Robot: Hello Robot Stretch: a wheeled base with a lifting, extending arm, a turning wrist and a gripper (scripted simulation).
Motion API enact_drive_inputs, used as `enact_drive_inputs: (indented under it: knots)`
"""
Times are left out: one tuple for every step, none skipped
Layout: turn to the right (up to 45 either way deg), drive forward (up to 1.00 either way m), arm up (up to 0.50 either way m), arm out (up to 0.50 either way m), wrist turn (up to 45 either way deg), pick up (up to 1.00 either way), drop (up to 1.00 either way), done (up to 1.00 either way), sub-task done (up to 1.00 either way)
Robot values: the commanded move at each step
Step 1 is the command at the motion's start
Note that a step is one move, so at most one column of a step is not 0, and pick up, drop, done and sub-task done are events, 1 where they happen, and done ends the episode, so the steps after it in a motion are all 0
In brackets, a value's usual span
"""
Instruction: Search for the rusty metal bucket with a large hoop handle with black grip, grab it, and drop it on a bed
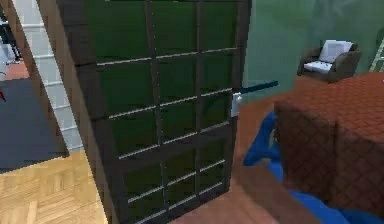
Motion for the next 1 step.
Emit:
enact_drive_inputs:
  knots:
    - [-45.0, 0.00, 0.00, 0.00, 0.0, 0.00, 0.00, 0.00, 0.00]
